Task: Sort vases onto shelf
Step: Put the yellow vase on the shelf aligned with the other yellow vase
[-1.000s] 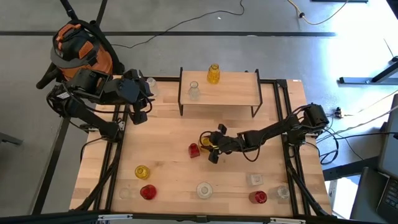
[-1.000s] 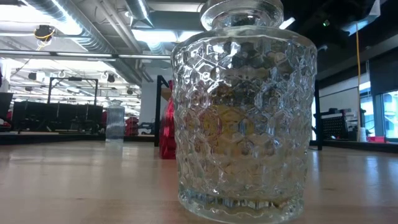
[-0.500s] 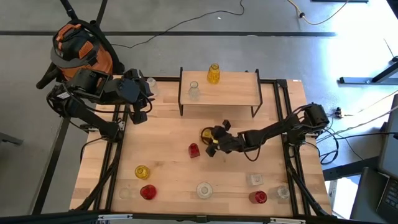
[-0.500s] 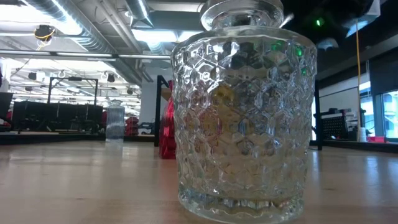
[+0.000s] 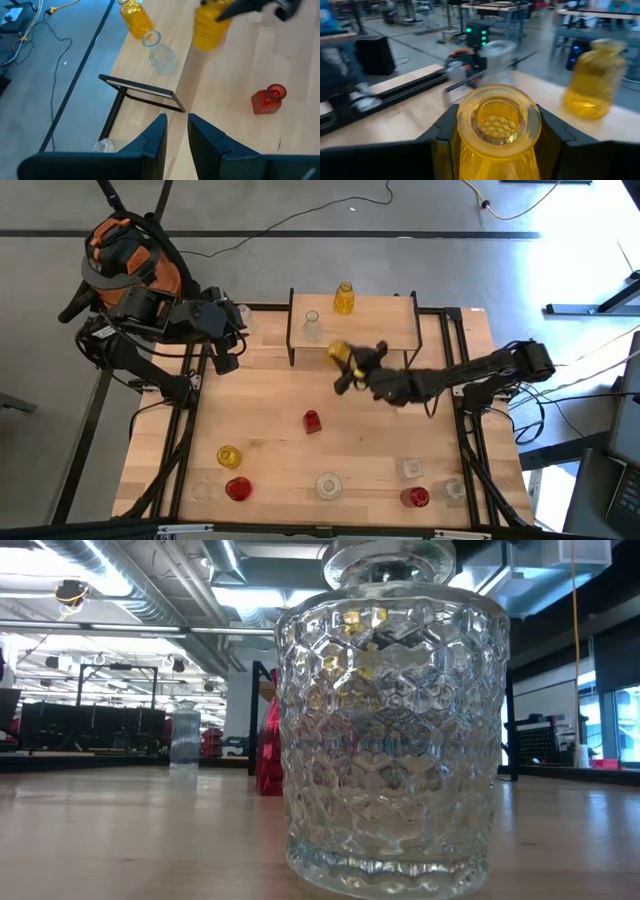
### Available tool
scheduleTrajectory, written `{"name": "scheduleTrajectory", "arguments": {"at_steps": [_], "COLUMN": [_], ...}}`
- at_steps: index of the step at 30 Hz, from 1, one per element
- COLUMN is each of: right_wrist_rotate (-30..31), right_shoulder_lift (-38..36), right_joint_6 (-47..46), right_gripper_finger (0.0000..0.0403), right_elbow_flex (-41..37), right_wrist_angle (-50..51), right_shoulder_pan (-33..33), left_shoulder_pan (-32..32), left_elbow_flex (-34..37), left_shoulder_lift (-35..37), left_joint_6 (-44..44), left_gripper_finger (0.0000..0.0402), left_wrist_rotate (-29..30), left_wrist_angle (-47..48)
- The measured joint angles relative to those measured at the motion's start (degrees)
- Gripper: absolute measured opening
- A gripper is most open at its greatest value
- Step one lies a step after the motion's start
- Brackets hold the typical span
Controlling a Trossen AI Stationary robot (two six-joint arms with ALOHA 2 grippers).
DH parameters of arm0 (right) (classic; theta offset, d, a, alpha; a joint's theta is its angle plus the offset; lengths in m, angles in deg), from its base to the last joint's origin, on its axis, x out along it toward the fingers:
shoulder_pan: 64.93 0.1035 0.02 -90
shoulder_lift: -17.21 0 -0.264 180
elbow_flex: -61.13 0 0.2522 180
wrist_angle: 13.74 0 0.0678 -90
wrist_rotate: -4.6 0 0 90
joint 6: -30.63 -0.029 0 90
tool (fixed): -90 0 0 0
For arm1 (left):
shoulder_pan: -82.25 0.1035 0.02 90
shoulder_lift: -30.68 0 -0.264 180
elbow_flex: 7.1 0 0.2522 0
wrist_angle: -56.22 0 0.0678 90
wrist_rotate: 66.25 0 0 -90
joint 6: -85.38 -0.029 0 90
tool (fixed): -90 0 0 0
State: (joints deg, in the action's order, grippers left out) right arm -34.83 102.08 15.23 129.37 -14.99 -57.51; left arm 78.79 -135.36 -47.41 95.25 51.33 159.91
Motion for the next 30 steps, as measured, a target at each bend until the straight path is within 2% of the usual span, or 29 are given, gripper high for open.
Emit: {"name": "scheduleTrajectory", "arguments": {"at_steps": [5, 9, 14, 17, 23, 30], "right_wrist_rotate": [-6.9, -14.9, -17.8, -22.4, -21.4, -23.2], "right_shoulder_lift": [-1.8, -1.8, -1.7, -1.7, -1.4, -1.3], "right_joint_6": [5.3, 3.3, 2.1, 2.3, 3.0, 3.6], "right_gripper_finger": [0.0146, 0.0146, 0.0146, 0.0146, 0.0146, 0.0146], "right_elbow_flex": [0.1, 1.7, 2.1, 2.1, 2.2, 2.3], "right_wrist_angle": [0.3, 5.2, 9.0, 8.7, 9.9, 10.1], "right_shoulder_pan": [-8.9, -16.0, -20.1, -21.5, -22.2, -23.3], "left_shoulder_pan": [0.9, 1.0, 1.0, 1.0, 1.0, 1.0], "left_elbow_flex": [0.0, 0.0, 0.0, 0.0, 0.0, 0.0], "left_shoulder_lift": [0.0, 0.0, 0.0, 0.0, 0.0, 0.0], "left_joint_6": [0.0, 0.0, 0.0, 0.0, -0.7, -1.6], "left_gripper_finger": [0.0069, 0.0069, 0.0069, 0.0069, 0.0069, 0.0069], "left_wrist_rotate": [-0.1, -0.2, -0.2, -0.2, -0.1, 0.4], "left_wrist_angle": [-0.1, -0.2, -0.2, -0.2, -0.2, -0.4]}}
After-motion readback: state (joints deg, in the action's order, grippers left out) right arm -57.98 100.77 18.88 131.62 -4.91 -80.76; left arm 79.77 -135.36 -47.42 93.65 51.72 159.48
